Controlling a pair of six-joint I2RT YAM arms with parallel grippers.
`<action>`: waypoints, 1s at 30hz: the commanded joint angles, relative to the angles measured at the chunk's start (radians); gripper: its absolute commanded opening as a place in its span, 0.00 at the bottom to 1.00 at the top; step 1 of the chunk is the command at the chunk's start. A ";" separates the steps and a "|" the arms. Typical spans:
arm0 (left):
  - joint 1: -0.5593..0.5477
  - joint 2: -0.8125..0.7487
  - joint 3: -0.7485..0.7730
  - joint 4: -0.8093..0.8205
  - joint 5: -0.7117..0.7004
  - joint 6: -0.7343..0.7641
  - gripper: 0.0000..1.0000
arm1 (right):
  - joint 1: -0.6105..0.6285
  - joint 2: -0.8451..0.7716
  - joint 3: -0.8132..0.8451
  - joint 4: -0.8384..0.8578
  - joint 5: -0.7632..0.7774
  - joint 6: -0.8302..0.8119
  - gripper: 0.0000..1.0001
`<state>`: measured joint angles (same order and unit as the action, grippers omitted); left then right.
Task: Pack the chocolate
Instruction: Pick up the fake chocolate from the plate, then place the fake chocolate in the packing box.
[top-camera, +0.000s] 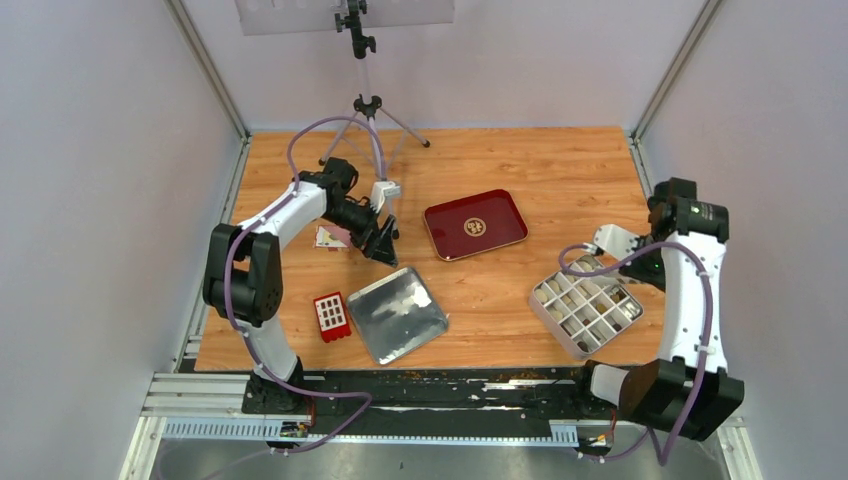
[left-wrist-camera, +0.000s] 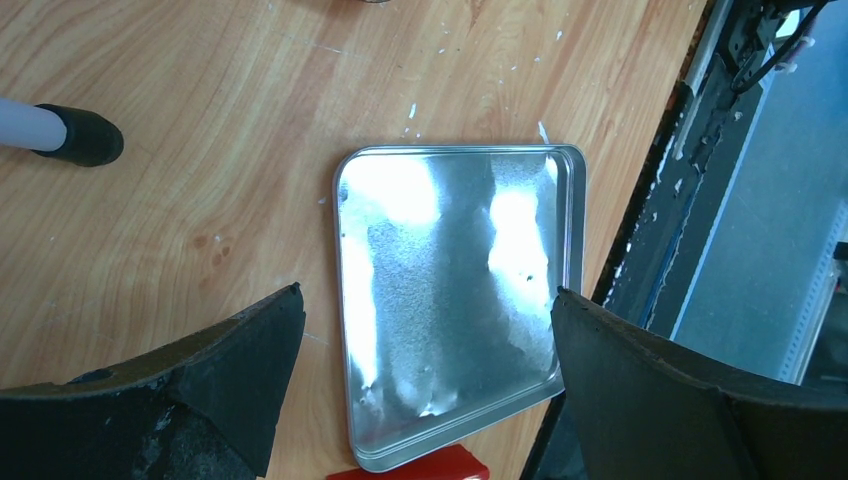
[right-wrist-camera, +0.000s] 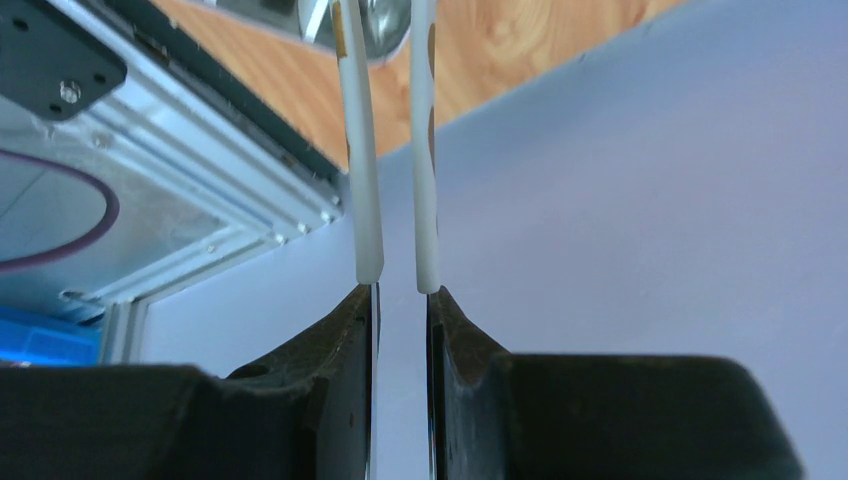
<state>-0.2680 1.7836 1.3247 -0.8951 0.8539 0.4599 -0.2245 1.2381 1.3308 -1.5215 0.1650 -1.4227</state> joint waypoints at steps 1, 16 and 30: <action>-0.008 0.005 -0.020 0.043 0.038 0.006 1.00 | -0.134 -0.082 -0.058 -0.023 0.108 -0.149 0.06; -0.009 -0.028 -0.104 0.213 0.084 -0.150 1.00 | -0.245 -0.038 -0.074 -0.011 0.199 -0.227 0.07; -0.010 0.023 -0.061 0.163 0.086 -0.111 1.00 | -0.245 0.022 -0.106 0.075 0.221 -0.211 0.16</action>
<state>-0.2733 1.7885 1.2209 -0.7158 0.9085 0.3294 -0.4660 1.2629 1.2385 -1.4700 0.3584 -1.6295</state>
